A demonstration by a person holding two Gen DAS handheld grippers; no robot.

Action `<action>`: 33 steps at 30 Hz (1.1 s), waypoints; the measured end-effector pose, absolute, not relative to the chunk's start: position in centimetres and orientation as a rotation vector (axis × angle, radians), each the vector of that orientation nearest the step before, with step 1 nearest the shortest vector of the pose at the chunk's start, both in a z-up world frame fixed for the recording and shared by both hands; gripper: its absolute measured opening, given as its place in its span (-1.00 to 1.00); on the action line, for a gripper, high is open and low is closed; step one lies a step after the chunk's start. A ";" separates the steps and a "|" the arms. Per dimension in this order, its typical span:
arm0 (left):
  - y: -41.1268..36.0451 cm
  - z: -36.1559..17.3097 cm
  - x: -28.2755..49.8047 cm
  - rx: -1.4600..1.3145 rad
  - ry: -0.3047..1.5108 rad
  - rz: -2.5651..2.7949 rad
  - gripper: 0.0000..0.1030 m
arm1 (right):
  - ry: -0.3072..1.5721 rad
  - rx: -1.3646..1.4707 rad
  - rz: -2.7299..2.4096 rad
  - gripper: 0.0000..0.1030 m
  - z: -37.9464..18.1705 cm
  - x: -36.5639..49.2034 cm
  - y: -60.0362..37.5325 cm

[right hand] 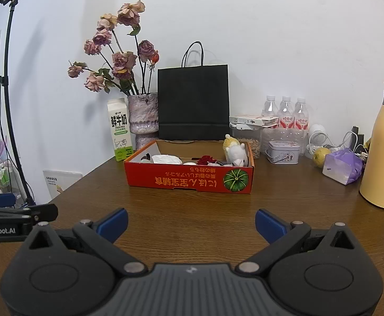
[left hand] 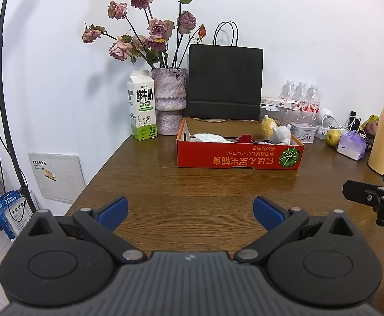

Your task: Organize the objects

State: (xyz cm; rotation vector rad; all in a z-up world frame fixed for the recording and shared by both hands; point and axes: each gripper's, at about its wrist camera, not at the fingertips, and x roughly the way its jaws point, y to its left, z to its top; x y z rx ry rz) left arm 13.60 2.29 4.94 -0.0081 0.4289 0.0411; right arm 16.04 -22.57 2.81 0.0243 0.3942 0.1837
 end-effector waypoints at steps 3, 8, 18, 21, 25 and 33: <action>2.3 4.9 13.6 -0.008 0.430 0.041 1.00 | 0.394 0.024 0.183 1.00 2.8 16.0 -22.6; 2.3 4.9 13.6 -0.008 0.430 0.041 1.00 | 0.395 0.024 0.184 1.00 2.8 16.0 -22.6; 2.2 4.9 13.6 -0.008 0.429 0.040 1.00 | 0.394 0.024 0.184 1.00 2.7 16.1 -22.7; 2.2 4.9 13.6 -0.007 0.430 0.040 1.00 | 0.394 0.024 0.184 1.00 2.7 16.1 -22.7; 2.1 4.9 13.5 -0.008 0.430 0.039 1.00 | 0.395 0.025 0.184 1.00 2.7 16.0 -22.7; 1.8 4.8 13.4 -0.001 0.434 0.043 1.00 | 0.395 0.024 0.185 1.00 2.6 16.1 -22.7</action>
